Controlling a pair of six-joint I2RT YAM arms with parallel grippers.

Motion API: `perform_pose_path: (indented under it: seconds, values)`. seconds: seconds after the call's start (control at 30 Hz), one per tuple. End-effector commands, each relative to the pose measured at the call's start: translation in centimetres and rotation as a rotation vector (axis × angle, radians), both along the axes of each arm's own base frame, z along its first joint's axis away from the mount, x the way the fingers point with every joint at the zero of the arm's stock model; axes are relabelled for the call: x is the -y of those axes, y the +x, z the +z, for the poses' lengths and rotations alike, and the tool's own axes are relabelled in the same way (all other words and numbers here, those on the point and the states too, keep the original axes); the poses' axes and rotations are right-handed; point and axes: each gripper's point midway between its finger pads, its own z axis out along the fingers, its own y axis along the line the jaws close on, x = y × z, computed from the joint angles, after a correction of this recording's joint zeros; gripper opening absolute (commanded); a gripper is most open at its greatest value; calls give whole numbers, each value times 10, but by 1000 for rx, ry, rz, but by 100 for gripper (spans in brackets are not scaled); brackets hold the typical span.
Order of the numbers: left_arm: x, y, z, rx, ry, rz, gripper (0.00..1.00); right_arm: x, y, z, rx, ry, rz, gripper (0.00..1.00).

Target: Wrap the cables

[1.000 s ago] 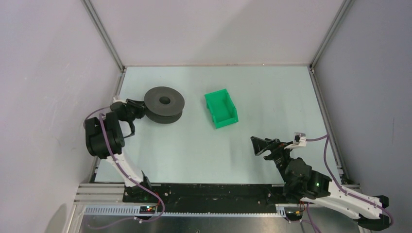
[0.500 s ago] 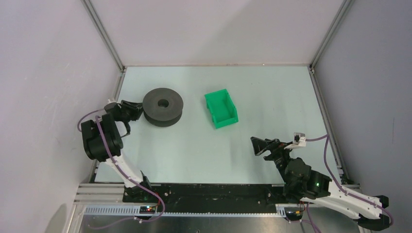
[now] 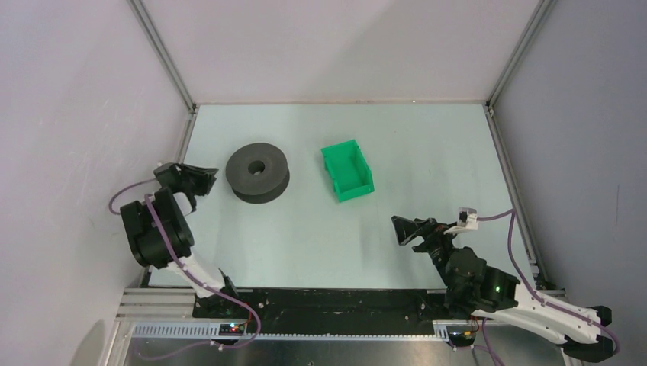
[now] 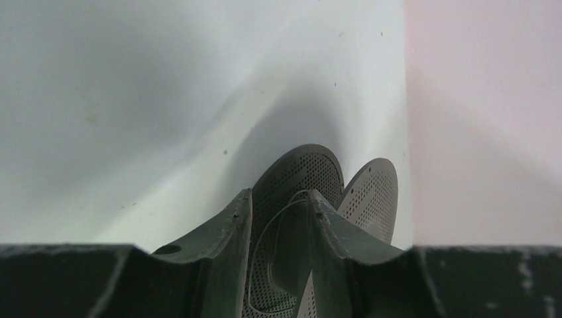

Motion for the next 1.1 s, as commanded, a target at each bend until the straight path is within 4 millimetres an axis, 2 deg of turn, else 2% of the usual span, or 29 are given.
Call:
perform_pose_path:
  seconds: [0.0, 0.13, 0.17, 0.2, 0.23, 0.27, 0.3, 0.33, 0.37, 0.4, 0.43, 0.47, 0.5, 0.53, 0.57, 0.67, 0.7, 0.8, 0.9, 0.93, 1.0, 1.03, 1.07]
  values:
    - [-20, -10, 29, -9, 118, 44, 40, 0, 0, 16, -7, 26, -3, 99]
    - [-19, -10, 75, 41, 217, 9, 40, 2, -1, 10, -44, -41, -12, 99]
    - [-13, -11, 96, 71, 251, -4, 40, 2, -1, 8, -53, -59, -14, 100]
    - [-6, -11, 106, 84, 294, -36, 41, 5, -2, 9, -61, -80, -14, 99]
    - [4, -13, 127, 114, 336, -54, 41, 6, -2, 8, -67, -97, -15, 100]
    - [12, -14, 136, 129, 381, -84, 42, 9, -2, 9, -74, -110, -22, 100]
    - [34, -17, 155, 176, 418, -126, 42, 10, -2, 9, -82, -114, -27, 100]
    - [47, -19, 165, 205, 450, -156, 43, 12, -3, 11, -88, -122, -30, 100]
    - [74, -25, 181, 261, 471, -210, 43, 12, -3, 12, -92, -121, -30, 99]
    - [87, -29, 190, 293, 494, -240, 43, 12, -4, 17, -93, -117, -26, 99]
    - [117, -37, 206, 359, 508, -305, 44, 13, -4, 21, -98, -119, -24, 99]
    - [130, -42, 214, 393, 532, -344, 44, 12, -5, 22, -102, -121, -19, 99]
    - [160, -53, 229, 457, 535, -425, 45, 14, -6, 25, -114, -124, -22, 99]
    - [172, -58, 236, 489, 557, -472, 46, 16, -7, 26, -123, -124, -27, 100]
    - [198, -71, 248, 552, 569, -560, 47, 18, -8, 29, -138, -127, -29, 99]
    - [247, -105, 256, 621, 574, -788, 49, 13, -14, 34, -147, -161, 32, 99]
    - [253, -112, 260, 645, 600, -828, 49, 14, -16, 37, -145, -181, 45, 99]
    - [280, -148, 267, 735, 605, -963, 56, 16, -20, 40, -152, -209, 66, 99]
    - [289, -170, 263, 805, 663, -1020, 73, 28, -21, 45, -157, -231, 45, 99]
    - [291, -177, 260, 821, 672, -1032, 75, 31, -21, 47, -156, -227, 36, 99]
    - [291, -182, 256, 843, 697, -1047, 82, 39, -21, 55, -141, -217, 20, 99]
    - [290, -181, 254, 843, 708, -1045, 93, 41, -20, 57, -132, -214, 11, 99]
    - [291, -182, 253, 842, 704, -1049, 97, 43, -20, 63, -112, -213, 12, 100]
